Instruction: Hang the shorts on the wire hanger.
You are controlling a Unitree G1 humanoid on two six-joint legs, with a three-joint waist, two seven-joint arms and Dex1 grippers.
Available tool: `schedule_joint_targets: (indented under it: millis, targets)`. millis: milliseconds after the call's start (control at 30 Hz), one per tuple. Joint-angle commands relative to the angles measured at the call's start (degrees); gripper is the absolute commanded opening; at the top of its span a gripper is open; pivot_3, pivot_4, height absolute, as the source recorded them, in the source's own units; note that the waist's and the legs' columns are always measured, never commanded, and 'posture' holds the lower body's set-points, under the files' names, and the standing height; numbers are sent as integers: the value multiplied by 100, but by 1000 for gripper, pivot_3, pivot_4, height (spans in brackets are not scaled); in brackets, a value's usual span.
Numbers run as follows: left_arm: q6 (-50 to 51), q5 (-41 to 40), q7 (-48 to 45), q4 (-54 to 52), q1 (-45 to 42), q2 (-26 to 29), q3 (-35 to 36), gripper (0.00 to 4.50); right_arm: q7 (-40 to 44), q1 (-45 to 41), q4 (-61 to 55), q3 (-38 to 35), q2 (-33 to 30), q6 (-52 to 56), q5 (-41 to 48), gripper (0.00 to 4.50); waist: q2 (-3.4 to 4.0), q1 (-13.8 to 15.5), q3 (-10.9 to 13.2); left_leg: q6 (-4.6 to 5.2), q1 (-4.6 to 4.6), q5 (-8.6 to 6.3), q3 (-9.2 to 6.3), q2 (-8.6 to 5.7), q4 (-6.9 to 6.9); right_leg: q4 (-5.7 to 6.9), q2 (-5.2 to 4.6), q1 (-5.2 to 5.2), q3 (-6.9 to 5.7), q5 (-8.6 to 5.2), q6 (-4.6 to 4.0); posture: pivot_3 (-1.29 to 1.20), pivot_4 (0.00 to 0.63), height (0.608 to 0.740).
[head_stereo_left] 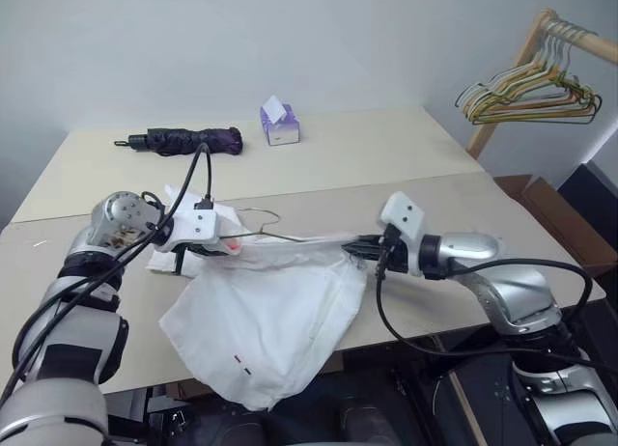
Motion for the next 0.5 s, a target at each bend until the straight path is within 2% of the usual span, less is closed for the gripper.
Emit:
schedule_joint_targets:
  millis: [33, 267, 367, 500]
  targets:
    - [153, -200, 2, -121, -230, -117, 243, 0, 54, -138, -142, -36, -53, -87, -62, 2131, 0, 19, 0, 0, -1, 0, 0, 0, 0, 0, -1, 0, 0, 0, 0, -85, 0, 740]
    - [125, -256, 32, -228, -357, -149, 405, 0, 481, -429, -144, -199, -566, 76, 59, 4479, 0, 10, 0, 0, -2, 0, -1, 0, 4, 2, -1, -1, -2, 0, 0, -88, 0, 740]
    - [169, -314, 7, -227, -548, -208, 511, 0, 722, -874, 150, 81, -756, 209, -107, 4479, 0, 4, 0, 0, -1, 0, -1, 0, 4, 4, -1, -1, -2, 0, -1, -91, 0, 740]
    - [158, -416, -50, -247, -776, -295, 622, 0, 964, -1689, 904, 708, -686, 233, -580, 4479, 0, -16, 0, 0, 0, 0, -1, 0, 4, 2, -1, -1, -2, 0, 0, -90, 0, 740]
